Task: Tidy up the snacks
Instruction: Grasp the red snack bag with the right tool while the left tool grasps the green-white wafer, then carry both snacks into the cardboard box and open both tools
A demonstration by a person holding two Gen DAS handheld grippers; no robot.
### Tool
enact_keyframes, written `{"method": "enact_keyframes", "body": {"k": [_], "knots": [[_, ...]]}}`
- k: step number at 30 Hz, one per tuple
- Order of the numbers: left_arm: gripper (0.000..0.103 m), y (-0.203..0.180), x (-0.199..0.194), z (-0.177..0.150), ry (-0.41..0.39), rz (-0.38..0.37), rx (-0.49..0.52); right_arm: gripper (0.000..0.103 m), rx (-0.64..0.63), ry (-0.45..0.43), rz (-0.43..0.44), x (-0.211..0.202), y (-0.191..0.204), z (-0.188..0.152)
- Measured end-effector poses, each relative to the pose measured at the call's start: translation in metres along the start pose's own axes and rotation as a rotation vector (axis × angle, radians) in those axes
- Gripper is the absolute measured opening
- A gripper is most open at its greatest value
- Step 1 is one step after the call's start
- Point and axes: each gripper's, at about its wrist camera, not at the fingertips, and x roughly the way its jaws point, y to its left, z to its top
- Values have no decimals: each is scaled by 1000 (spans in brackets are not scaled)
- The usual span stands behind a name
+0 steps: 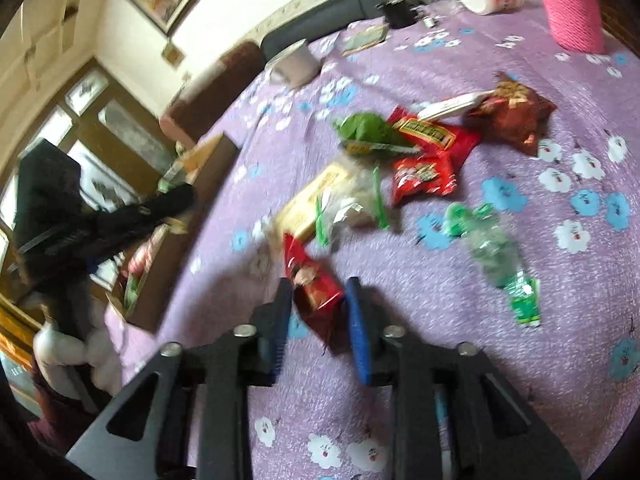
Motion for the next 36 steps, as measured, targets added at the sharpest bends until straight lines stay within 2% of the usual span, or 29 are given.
{"method": "enact_keyframes", "body": {"k": [2, 6, 11, 13, 18, 23, 30, 36], "knots": [[19, 6, -15, -4, -19, 7, -7, 46, -49, 29, -13, 1, 14, -5], [19, 24, -36, -6, -54, 50, -18, 46, -202, 13, -226, 11, 41, -9], [19, 48, -47, -6, -75, 68, -64, 46, -279, 10, -359, 27, 51, -1], [19, 56, -52, -6, -82, 81, -71, 20, -279, 13, -374, 27, 51, 1], [19, 85, -63, -1, -86, 132, -97, 20, -232, 7, -320, 9, 57, 1], [18, 121, -66, 8, -76, 185, -152, 20, -256, -5, -210, 1, 93, 15], [18, 164, -59, 22, -30, 245, -214, 20, -255, 80, -24, 55, 156, 45], [19, 187, -61, 29, -10, 279, -254, 21, -310, 156, 21, 119, 213, 60]]}}
